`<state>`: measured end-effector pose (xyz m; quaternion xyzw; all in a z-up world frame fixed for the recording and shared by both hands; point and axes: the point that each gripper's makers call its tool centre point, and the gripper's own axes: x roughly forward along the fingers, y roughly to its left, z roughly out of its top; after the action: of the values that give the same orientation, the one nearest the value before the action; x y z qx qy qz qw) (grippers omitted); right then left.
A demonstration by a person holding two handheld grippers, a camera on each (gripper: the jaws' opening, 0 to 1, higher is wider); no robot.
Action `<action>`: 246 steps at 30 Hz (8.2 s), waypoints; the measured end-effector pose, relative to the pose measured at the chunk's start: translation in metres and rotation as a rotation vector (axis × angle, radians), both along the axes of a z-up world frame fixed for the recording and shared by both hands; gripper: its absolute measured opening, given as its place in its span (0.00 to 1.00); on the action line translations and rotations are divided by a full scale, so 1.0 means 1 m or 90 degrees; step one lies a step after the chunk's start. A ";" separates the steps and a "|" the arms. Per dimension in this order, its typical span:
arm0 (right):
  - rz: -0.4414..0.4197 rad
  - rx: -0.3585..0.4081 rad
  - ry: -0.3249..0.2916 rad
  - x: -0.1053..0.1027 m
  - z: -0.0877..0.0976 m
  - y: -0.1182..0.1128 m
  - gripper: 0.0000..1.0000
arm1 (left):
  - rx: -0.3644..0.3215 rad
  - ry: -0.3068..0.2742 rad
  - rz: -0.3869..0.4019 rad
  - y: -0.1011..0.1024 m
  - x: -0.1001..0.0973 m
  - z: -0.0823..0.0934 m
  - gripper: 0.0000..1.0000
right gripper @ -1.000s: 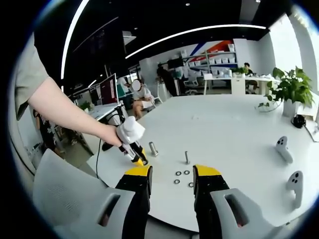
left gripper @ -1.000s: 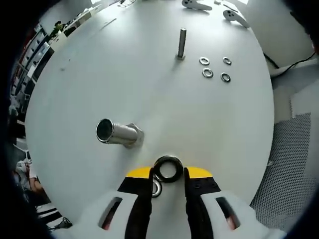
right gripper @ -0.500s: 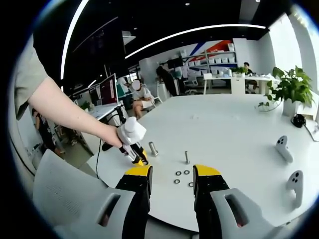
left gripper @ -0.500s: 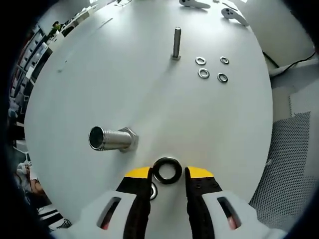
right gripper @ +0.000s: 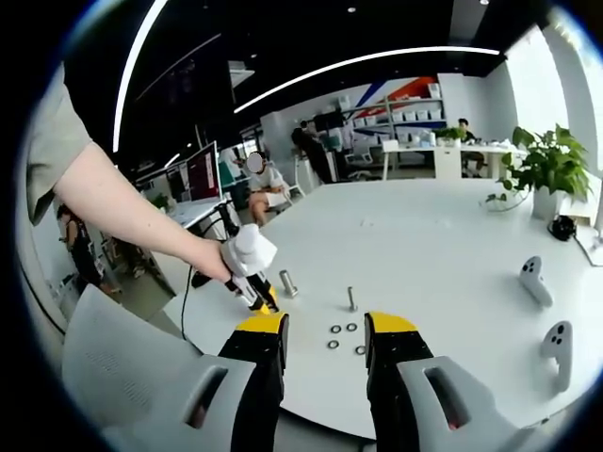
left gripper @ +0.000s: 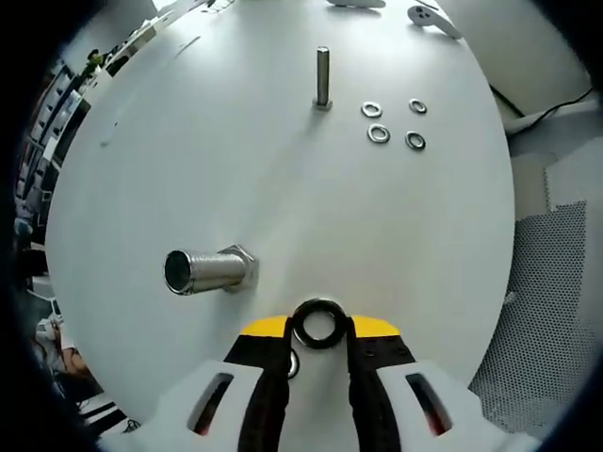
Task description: Place the washer onto the threaded stud by aligning its center hole with the stud, sliding it down to the base, and recovering from edge contact or off-axis alignment until the washer reaches the visible bottom stop.
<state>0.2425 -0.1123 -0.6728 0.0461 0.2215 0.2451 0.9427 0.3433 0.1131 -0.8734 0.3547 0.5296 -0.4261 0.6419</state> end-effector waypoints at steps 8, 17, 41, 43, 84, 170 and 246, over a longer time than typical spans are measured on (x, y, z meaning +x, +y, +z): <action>-0.001 0.000 0.001 0.000 0.000 0.000 0.34 | -0.011 -0.009 0.006 -0.002 -0.005 0.001 0.19; -0.001 -0.001 0.001 0.000 -0.001 -0.001 0.34 | -0.005 -0.005 0.019 -0.005 -0.008 0.004 0.19; -0.002 0.004 0.000 0.001 0.000 -0.001 0.34 | -0.019 -0.046 -0.023 -0.009 0.002 0.034 0.19; -0.002 0.004 0.000 0.001 0.000 -0.001 0.34 | -0.019 -0.049 -0.024 -0.009 0.005 0.038 0.19; 0.009 0.004 0.007 0.000 -0.002 0.002 0.34 | -0.012 -0.118 -0.051 -0.017 0.056 0.062 0.19; 0.004 -0.033 0.020 0.000 -0.010 -0.002 0.34 | -0.084 -0.092 0.138 0.015 0.022 0.057 0.29; 0.026 -0.060 0.037 -0.004 -0.017 0.004 0.33 | -0.078 -0.099 0.229 0.049 -0.008 0.054 0.33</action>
<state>0.2384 -0.1085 -0.6894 0.0046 0.2610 0.2519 0.9319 0.3351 0.1624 -0.8198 0.2468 0.5063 -0.3070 0.7671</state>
